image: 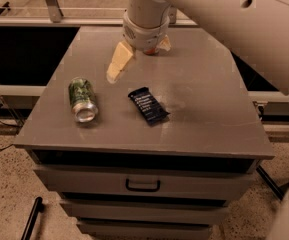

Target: Place green can upright

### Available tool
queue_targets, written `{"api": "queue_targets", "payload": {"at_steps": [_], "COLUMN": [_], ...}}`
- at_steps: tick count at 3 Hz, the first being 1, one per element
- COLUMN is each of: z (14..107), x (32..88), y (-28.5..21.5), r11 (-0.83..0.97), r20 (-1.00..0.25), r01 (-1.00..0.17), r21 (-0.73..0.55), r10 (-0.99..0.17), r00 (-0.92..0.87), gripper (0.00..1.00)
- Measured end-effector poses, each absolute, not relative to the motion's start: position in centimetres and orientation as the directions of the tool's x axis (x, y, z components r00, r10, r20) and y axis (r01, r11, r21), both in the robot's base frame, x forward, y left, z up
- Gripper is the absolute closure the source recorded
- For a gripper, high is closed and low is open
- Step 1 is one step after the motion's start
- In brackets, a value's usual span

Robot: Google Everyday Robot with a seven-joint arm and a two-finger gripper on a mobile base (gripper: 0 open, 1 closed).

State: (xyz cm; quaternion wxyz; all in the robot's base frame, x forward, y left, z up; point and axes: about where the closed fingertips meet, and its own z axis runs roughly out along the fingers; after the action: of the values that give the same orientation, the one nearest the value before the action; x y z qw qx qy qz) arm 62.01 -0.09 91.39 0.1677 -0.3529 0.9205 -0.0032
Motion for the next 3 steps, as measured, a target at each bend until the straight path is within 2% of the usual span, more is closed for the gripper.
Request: {"api": "queue_targets", "payload": {"at_steps": [2,3], "z": [90.8,90.2], "x": [64.6,64.5], "y": [5.0,7.2], "r11": [0.916,0.936], "r20": [-0.242,-0.201], "r01": [-0.4,-0.351], "r21": [-0.021,0.026], "r10": [-0.393,-0.339], "r00": [-0.887,-0.919], "gripper": [0.0,0.0]}}
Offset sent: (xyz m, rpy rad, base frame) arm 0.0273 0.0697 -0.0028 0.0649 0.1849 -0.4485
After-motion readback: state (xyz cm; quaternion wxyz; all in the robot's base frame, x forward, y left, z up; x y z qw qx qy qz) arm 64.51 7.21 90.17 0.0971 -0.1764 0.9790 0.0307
